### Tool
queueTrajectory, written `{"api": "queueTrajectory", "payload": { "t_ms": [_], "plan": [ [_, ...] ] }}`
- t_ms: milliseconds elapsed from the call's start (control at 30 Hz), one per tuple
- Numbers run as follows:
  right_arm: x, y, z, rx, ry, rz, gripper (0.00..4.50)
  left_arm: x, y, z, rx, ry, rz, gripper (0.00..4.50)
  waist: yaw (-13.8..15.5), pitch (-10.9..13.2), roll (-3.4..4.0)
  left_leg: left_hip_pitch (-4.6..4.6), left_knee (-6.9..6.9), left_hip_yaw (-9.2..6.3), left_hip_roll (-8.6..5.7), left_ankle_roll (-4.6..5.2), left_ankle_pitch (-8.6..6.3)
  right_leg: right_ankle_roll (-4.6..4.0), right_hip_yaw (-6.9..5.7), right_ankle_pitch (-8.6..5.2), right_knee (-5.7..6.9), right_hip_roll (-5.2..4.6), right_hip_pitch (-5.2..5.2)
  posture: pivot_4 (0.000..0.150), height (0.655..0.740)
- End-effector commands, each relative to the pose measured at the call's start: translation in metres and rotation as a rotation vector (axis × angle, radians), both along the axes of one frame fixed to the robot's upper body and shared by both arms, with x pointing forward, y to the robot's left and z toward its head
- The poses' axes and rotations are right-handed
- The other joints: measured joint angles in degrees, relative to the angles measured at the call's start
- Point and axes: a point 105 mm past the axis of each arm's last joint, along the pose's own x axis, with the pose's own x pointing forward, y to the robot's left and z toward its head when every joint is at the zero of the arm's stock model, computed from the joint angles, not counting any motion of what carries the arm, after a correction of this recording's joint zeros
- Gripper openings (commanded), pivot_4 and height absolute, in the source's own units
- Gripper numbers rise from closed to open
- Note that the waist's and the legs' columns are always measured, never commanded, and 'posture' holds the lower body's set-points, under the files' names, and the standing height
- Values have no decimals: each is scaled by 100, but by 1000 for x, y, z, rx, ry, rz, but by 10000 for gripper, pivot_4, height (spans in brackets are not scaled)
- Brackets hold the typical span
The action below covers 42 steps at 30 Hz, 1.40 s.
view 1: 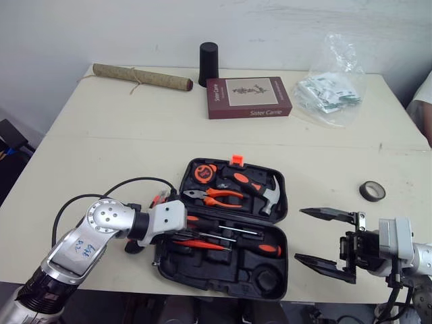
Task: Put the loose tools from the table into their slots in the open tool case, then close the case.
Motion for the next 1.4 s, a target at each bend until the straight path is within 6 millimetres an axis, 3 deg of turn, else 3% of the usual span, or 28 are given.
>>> {"api": "queueTrajectory", "payload": {
  "t_ms": [33, 600, 900, 1133, 1400],
  "plan": [
    [-1, 3, 6, -4, -25, 9, 45000, -9, -7, 1, -13, 9, -54, 681, 1, 0, 0, 0, 0, 0, 0, 0, 0, 0, 0, 0, 0, 0, 0, 1500, 7400],
    [4, -3, -5, -10, -15, -6, 45000, -17, -14, 2, -79, -7, -98, 681, -1, 0, 0, -1, -1, 0, 0, 1, -1, 0, 0, 0, -3, -1, 0, 1500, 7400],
    [-5, -5, -8, -7, -15, -12, 45000, -15, -6, -14, -49, 24, -35, 681, 4, 0, 1, 0, -2, -1, 1, 1, -1, 0, -1, 0, -6, -2, 2, 1500, 7400],
    [-8, -7, -8, -9, -16, -16, 45000, -19, -6, -21, -89, 159, 66, 681, 1, -2, 4, 4, -2, -2, 2, 0, -3, 0, 1, 0, -5, -3, 3, 1500, 7400],
    [-8, -8, -9, -7, -19, -15, 45000, -29, 4, -37, -21, 294, 139, 681, -6, -9, 16, 9, -5, -2, 4, -3, -5, -2, 2, -1, -8, -2, 7, 1500, 7400]
  ]
}}
